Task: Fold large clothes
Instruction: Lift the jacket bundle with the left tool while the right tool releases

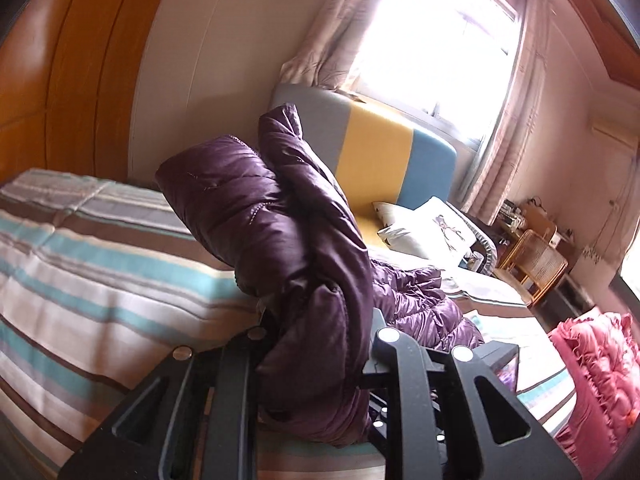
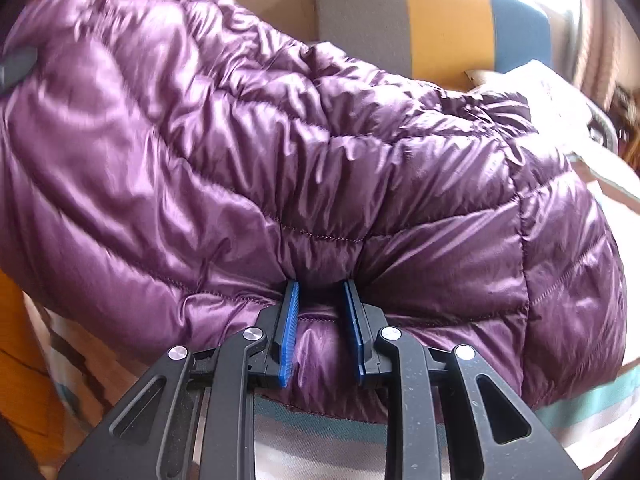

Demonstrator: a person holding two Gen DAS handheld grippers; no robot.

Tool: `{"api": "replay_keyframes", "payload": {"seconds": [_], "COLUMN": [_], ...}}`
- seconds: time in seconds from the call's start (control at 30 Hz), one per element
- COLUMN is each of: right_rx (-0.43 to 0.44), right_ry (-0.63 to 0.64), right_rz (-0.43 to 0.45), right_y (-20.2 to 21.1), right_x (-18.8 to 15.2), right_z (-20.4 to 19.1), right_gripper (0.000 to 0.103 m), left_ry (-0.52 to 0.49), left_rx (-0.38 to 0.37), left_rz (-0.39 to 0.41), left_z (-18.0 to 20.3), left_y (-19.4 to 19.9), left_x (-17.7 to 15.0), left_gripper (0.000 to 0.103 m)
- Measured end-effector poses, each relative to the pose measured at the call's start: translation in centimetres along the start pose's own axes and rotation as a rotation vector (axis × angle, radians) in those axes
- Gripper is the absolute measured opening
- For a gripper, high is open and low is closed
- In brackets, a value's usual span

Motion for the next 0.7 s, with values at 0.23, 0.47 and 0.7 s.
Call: {"api": "replay_keyframes", "payload": {"seconds": [0.23, 0.47, 0.7], "right_rx": [-0.037, -0.168, -0.254], "right_ry": [-0.036, -0.1, -0.228], "right_rz": [0.073, 0.129, 0.107], "right_y": [2.9, 5.5, 6.9], "right_x": [1.2, 1.8, 0.0], "right_z": [3.5, 9.6, 16.8], "right_gripper": [0.023, 0.023, 0.023], "left_ry": [-0.054, -0.149, -0.258], "left_rx": [0.011, -0.001, -0.04], "left_rz": [0.011, 0.039, 0.053], "left_z": [1.9, 5.6, 10.7], "left_y": [0.5, 0.4, 0.0], "left_x": [0.5, 1.5, 1.8], "left_gripper": [0.019, 0.019, 0.019]}}
Point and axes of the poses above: each gripper's, at about its wrist camera, not at the fingertips, and y roughly against the way its jaws point, z to its right, x to its top, the point moved 8 cm from there along -y, roughly the way its jaws point, and after that the axes turned 1 degree about -x, right-handed, at the moved point
